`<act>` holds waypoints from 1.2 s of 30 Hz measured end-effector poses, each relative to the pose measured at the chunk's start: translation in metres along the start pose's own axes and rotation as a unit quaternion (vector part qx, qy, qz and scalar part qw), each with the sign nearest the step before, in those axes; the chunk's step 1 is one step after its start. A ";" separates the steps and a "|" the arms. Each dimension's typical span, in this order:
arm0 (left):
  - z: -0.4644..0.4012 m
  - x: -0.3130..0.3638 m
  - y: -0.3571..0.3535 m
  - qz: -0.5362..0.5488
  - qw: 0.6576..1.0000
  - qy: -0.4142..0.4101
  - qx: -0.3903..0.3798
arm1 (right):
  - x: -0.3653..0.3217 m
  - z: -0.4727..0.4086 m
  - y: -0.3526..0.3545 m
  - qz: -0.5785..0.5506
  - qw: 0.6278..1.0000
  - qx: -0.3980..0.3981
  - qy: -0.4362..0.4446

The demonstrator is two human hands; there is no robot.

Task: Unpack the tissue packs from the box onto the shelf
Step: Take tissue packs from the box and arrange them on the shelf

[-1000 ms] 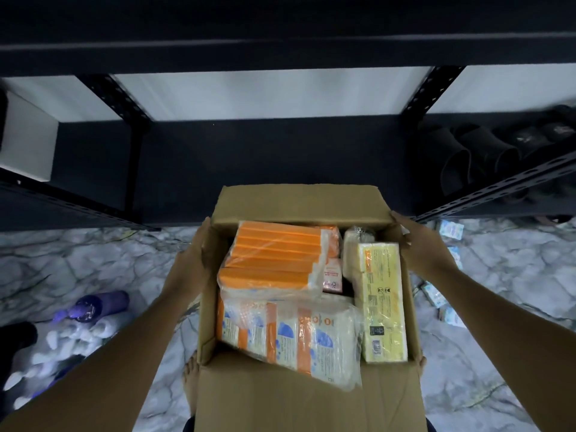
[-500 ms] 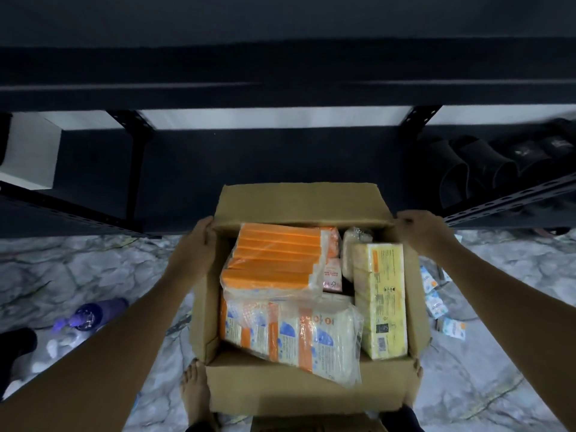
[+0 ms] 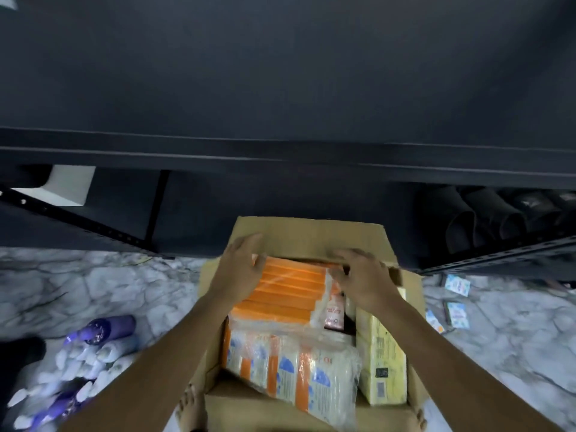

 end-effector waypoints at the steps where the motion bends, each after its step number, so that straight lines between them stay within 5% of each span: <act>1: 0.003 0.000 -0.001 -0.003 1.000 -0.002 -0.009 | -0.003 0.000 -0.002 0.010 1.000 -0.019 0.005; 16: 0.021 -0.025 -0.044 -0.074 0.989 -0.132 -0.005 | 0.011 0.005 -0.022 0.016 0.995 0.074 0.058; 22: 0.028 -0.020 -0.044 -0.078 0.980 -0.180 -0.009 | 0.006 0.036 -0.040 -0.084 0.990 0.083 0.076; 30: 0.080 -0.017 -0.049 -0.133 0.969 -0.210 0.000 | -0.011 0.103 -0.055 -0.096 0.991 -0.092 -0.002; 36: 0.096 -0.024 -0.055 -0.164 0.971 -0.172 0.029 | -0.019 0.135 -0.062 -0.145 0.987 -0.064 -0.013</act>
Point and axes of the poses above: each hand's wrist, its own z-axis away from the middle knuckle, its own y-axis out of the back of the hand, x = y × z, the point moved 4 cm from there along -z, towards the middle knuckle, and after that the axes turned 7 degrees about y, right-handed, at the moved point
